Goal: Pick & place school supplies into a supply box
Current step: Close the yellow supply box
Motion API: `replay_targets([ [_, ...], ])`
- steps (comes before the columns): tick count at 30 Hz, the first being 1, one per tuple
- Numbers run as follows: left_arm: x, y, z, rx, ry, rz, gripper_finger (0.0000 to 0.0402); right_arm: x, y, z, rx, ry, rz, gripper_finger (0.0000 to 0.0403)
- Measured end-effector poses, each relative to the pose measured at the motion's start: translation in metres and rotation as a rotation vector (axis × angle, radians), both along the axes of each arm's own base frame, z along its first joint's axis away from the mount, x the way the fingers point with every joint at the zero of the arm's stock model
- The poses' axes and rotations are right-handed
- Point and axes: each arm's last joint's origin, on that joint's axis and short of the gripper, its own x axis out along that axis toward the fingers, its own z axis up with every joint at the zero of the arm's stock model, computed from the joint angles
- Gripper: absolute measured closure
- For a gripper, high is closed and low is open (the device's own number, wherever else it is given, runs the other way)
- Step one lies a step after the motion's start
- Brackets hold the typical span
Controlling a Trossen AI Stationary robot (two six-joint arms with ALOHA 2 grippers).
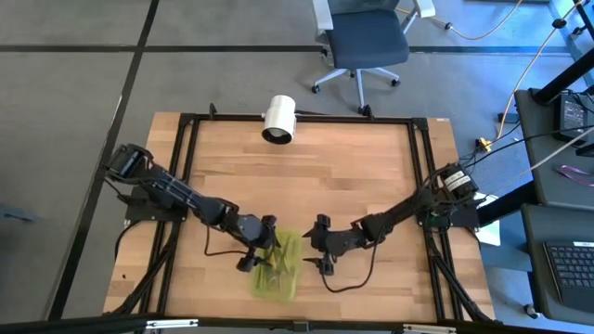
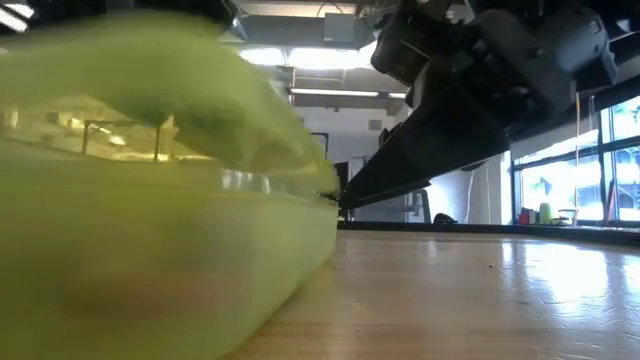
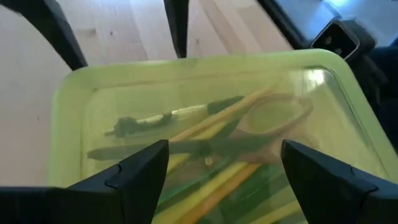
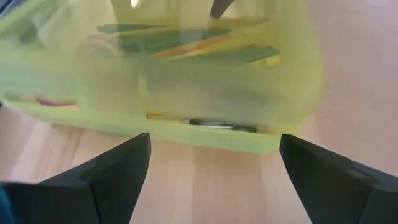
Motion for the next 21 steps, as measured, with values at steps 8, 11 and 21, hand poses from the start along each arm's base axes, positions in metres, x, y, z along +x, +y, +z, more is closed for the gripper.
replay_targets([
  [8, 0.005, -0.002, -0.013, -0.02, 0.039, 0.036, 0.01, 0.001, -0.005, -0.001, -0.019, 0.012, -0.004, 0.0043],
  [11, 0.006, -0.002, -0.015, -0.042, 0.052, 0.073, 0.01, 0.0, -0.005, -0.003, -0.028, 0.038, -0.005, 0.0043],
  [21, 0.011, 0.01, -0.018, -0.019, 0.049, 0.284, 0.0103, -0.015, -0.003, -0.003, -0.017, 0.177, -0.031, 0.0043],
])
